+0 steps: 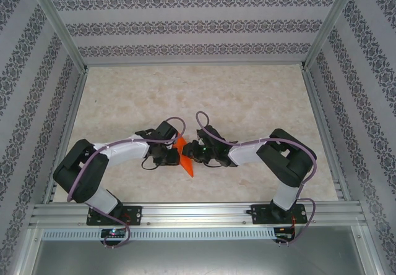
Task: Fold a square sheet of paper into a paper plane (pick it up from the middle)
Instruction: Turn over the paper at the center of the table.
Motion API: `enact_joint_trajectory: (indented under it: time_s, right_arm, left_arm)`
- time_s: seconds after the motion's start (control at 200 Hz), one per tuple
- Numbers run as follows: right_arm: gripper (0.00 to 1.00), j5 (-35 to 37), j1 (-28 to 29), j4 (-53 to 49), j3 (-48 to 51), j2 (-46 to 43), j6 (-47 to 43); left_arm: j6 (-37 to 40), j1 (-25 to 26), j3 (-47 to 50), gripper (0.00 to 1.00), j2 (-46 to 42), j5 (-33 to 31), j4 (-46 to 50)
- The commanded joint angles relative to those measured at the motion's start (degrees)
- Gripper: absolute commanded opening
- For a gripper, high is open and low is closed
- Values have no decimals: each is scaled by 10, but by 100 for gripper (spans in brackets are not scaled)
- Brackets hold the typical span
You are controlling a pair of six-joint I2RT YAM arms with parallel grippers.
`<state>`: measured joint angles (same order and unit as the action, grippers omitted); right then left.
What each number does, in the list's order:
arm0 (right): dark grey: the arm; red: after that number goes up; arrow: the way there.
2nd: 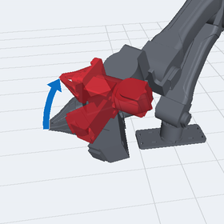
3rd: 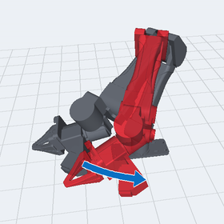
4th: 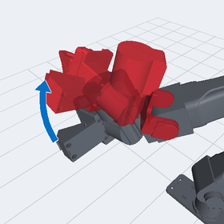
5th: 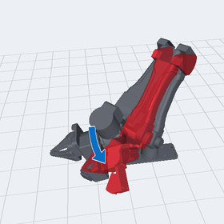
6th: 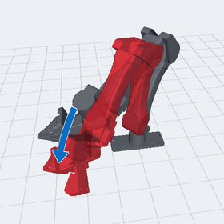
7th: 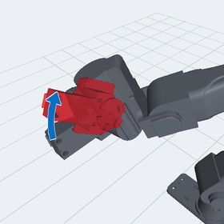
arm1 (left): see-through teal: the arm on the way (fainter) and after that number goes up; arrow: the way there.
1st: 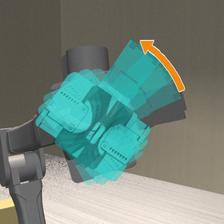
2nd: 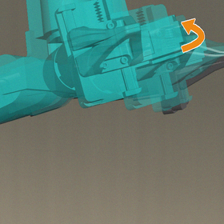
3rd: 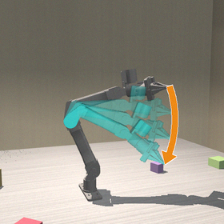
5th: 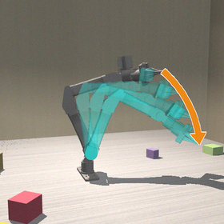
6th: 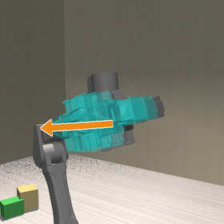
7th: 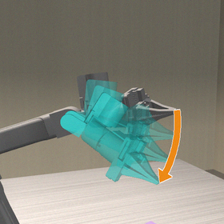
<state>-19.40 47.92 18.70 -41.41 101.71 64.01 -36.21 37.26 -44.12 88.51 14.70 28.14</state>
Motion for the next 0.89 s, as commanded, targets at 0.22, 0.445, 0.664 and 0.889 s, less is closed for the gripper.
enact_joint_trajectory:
  time_s: [0.22, 0.445, 0.664, 0.889]
  right_arm:
    - [30, -27, 1, -17, -25, 21, -51]
    - [33, -67, 2, -3, -32, 33, -70]
    - [37, -87, 3, 29, -33, 50, -60]
    - [32, -92, 12, 30, -47, 55, -64]
  left_arm:
    - [-41, 6, 48, 24, -77, -35, -13]
    - [-51, 6, 56, 10, -81, -58, -10]
    - [-48, 6, 52, 4, -51, -61, -9]
    - [-45, 6, 49, 3, -44, -60, -16]
